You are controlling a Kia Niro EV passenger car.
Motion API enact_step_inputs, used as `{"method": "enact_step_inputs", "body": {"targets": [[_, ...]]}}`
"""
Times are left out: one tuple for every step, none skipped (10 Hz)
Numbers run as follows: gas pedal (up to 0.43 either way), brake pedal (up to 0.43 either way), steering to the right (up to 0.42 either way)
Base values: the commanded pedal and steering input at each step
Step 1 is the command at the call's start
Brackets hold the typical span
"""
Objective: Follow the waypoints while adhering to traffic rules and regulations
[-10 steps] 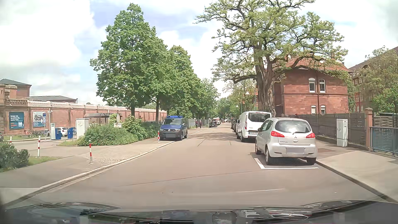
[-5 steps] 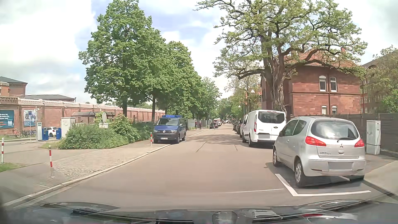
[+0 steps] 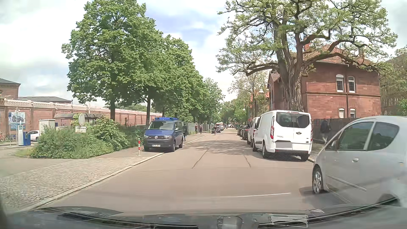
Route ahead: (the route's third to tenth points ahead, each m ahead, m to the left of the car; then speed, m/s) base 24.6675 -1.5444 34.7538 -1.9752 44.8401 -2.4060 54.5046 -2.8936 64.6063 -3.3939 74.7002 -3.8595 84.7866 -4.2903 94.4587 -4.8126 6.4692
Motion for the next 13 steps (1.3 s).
{"method": "enact_step_inputs", "body": {"targets": [[0.118,0.000,0.031],[0.110,0.000,0.038],[0.110,0.000,0.040],[0.087,0.000,0.039],[0.079,0.000,0.035],[0.079,0.000,0.033],[0.079,0.000,0.033],[0.079,0.000,0.031],[0.079,0.000,0.027],[0.087,0.000,0.024],[0.087,0.000,0.020],[0.087,0.000,0.017],[0.087,0.000,0.015]]}}
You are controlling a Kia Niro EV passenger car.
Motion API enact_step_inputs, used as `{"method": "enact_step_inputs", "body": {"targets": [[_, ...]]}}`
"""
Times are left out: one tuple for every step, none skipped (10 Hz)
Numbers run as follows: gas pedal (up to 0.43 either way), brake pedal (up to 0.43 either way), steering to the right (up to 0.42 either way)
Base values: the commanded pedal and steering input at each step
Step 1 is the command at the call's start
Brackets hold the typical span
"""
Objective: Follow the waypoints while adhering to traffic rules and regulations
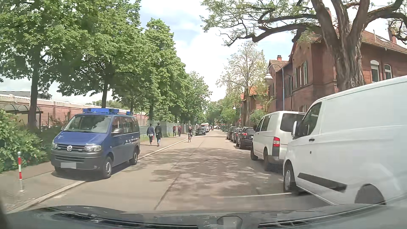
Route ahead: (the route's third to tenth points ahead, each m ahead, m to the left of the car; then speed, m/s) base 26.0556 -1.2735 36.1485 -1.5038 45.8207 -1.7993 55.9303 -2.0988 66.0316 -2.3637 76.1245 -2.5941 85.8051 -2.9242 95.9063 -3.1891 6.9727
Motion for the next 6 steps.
{"method": "enact_step_inputs", "body": {"targets": [[0.087,0.000,0.015],[0.087,0.000,0.016],[0.087,0.000,0.014],[0.087,0.000,0.011],[0.087,0.000,0.010],[0.087,0.000,0.010]]}}
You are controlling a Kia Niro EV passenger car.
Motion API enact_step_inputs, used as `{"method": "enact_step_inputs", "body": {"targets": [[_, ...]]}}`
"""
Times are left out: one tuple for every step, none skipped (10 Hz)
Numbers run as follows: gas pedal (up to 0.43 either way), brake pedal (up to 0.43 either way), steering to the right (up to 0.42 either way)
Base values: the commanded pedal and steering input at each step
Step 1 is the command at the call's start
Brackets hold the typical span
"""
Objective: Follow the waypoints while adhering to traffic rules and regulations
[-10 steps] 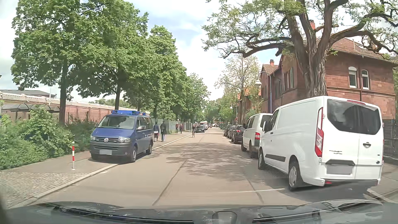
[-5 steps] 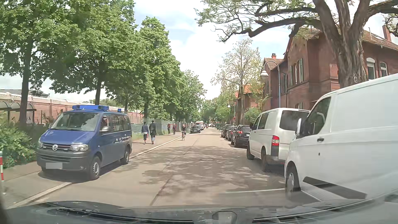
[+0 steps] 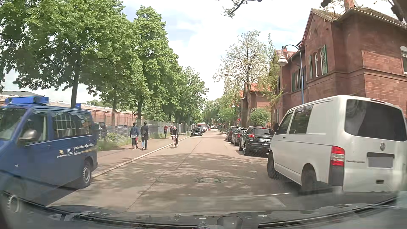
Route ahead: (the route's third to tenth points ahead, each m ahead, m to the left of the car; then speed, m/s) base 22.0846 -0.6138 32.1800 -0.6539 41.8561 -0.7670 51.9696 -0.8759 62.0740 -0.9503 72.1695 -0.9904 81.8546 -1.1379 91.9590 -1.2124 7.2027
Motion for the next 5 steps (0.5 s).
{"method": "enact_step_inputs", "body": {"targets": [[0.079,0.000,0.008],[0.079,0.000,0.003],[0.079,0.000,-0.002],[0.079,0.000,-0.003],[0.079,0.000,-0.003]]}}
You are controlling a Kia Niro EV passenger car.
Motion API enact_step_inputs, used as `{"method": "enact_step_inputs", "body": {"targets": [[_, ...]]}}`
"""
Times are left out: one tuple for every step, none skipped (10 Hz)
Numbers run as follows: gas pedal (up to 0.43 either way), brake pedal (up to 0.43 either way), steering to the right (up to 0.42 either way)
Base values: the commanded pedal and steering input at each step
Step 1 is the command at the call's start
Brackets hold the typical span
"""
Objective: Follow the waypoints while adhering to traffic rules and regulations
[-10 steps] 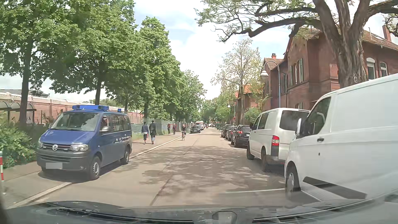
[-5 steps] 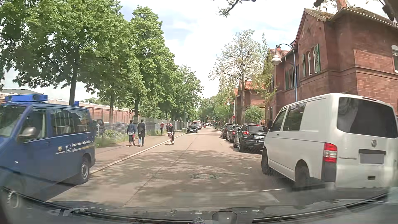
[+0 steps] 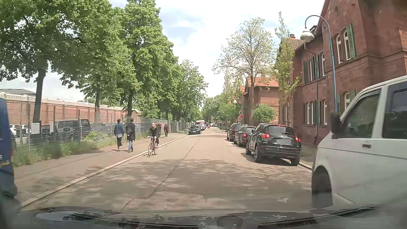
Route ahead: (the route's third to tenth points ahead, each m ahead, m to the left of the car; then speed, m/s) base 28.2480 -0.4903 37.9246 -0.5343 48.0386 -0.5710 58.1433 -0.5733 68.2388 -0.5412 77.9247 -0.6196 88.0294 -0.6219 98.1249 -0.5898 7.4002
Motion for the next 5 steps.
{"method": "enact_step_inputs", "body": {"targets": [[0.079,0.000,-0.004],[0.079,0.000,-0.004],[0.079,0.000,-0.005],[0.079,0.000,-0.004],[0.079,0.000,-0.004]]}}
